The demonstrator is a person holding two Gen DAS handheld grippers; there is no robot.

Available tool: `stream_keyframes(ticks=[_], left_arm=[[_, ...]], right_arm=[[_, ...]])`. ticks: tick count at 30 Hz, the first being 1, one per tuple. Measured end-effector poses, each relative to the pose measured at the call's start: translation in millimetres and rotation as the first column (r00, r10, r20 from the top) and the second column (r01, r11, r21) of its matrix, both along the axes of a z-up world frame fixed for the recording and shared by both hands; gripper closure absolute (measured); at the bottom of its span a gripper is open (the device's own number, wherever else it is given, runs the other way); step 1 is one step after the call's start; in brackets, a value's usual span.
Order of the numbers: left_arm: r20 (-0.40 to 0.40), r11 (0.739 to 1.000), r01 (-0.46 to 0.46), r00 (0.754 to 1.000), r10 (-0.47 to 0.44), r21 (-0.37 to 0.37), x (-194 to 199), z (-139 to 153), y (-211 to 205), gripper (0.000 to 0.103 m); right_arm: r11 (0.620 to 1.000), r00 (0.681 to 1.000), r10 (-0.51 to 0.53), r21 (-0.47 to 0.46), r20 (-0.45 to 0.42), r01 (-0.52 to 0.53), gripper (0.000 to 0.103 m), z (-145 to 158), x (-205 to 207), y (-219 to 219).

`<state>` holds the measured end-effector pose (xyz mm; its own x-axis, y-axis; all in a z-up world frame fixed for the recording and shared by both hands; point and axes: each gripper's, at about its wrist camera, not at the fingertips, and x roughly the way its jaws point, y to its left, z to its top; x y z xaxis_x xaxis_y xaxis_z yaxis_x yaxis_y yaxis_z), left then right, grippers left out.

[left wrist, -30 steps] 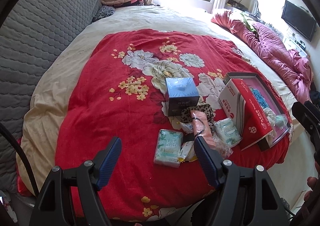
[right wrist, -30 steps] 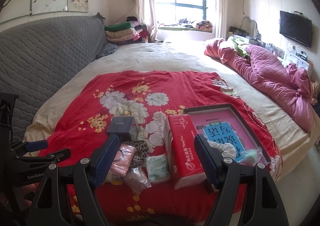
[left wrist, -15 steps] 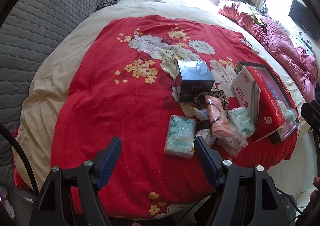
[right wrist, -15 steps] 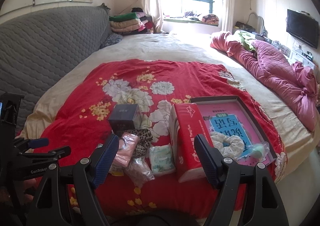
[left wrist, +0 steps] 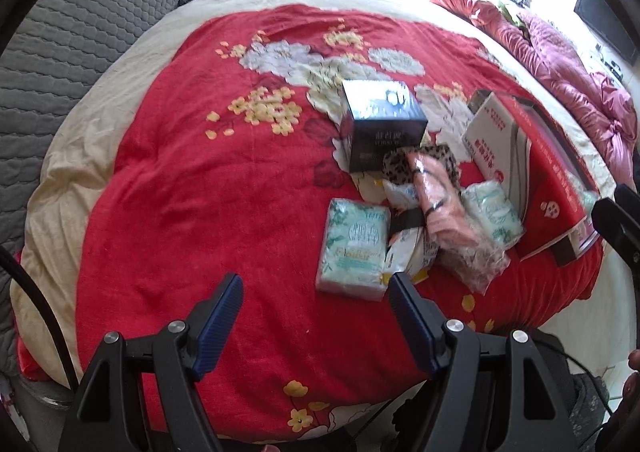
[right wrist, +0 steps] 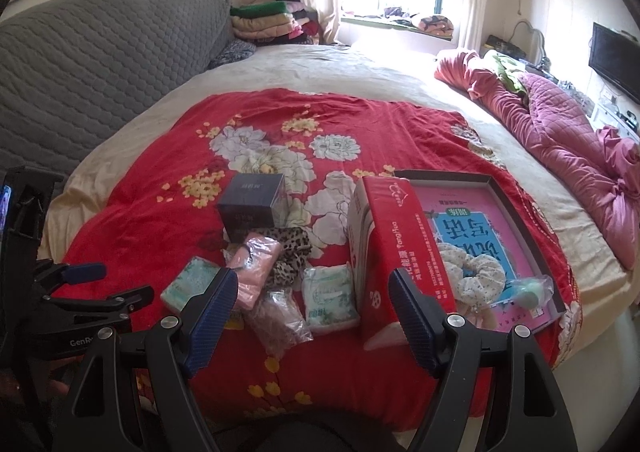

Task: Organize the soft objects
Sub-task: 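Move left gripper to the green-white wipes pack while right gripper moves to the clear plastic bag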

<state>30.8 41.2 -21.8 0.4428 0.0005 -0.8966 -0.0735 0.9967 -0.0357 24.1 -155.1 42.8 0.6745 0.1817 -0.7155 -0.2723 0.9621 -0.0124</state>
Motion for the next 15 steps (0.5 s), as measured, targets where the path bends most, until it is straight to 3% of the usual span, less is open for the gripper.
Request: stream_keyframes(ticks=[15], left_arm=[[-0.069, 0.999, 0.029, 0.997, -0.030, -0.022, 8, -34, -13, 0.029]], right_arm=[[0.992, 0.991, 0.078, -0.092, -0.105, -0.088, 0.024, -46, 12, 18]])
